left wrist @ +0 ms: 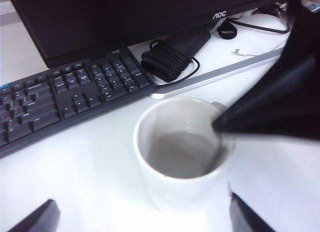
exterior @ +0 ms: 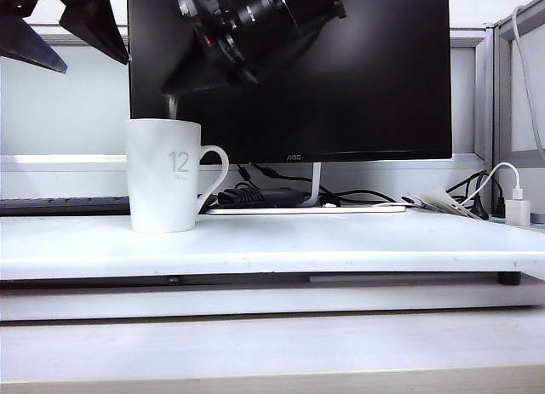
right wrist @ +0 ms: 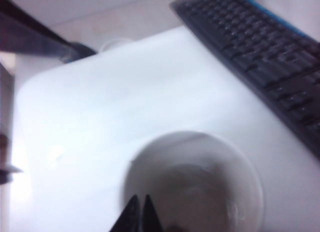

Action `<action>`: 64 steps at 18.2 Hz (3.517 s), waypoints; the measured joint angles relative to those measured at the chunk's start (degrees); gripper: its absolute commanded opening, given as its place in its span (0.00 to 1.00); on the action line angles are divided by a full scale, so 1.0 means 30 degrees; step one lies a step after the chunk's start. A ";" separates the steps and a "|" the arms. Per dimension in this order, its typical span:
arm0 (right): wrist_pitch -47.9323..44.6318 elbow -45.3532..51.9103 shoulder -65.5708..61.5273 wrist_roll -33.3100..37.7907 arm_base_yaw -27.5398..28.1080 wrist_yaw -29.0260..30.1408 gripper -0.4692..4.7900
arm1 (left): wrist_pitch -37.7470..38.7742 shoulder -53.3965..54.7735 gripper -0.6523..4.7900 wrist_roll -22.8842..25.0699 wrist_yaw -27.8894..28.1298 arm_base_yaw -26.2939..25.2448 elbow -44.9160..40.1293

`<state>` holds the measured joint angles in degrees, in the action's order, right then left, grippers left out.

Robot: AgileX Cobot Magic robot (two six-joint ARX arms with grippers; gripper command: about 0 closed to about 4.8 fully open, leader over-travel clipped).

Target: Pick up a spoon and stir the liquid in the cup.

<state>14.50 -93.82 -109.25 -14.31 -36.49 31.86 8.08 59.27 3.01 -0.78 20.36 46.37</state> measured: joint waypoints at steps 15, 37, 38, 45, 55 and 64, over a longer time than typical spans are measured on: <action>-0.0189 0.0029 -0.0015 -0.0554 -0.0459 -0.0015 0.08 | 0.0306 0.0124 1.00 -0.0007 0.0000 0.0000 -0.0022; -0.2106 0.0073 -0.0051 -0.1209 -0.0641 -0.3169 0.08 | 0.0619 0.0124 1.00 -0.0007 0.0000 0.0000 -0.0022; -0.2776 0.0073 -0.0044 -0.1260 -0.0641 -0.1800 0.08 | 0.0619 0.0124 1.00 0.0000 -0.0007 0.0000 -0.0022; -0.1013 0.0058 0.0022 -0.1253 -0.0590 0.0678 0.08 | 0.0656 0.0124 1.00 0.0000 0.0000 0.0000 -0.0022; -0.4459 0.0058 0.0066 -0.1020 -0.0612 -0.0306 0.08 | 0.0663 0.0124 1.00 -0.0007 0.0000 0.0000 -0.0022; -0.1005 0.0066 0.0058 -0.0823 -0.0444 -0.2142 0.08 | 0.0663 0.0124 1.00 -0.0007 0.0000 0.0000 -0.0022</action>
<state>11.49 -93.62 -109.08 -16.78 -37.82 25.43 10.07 59.64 2.98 -0.78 20.36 46.30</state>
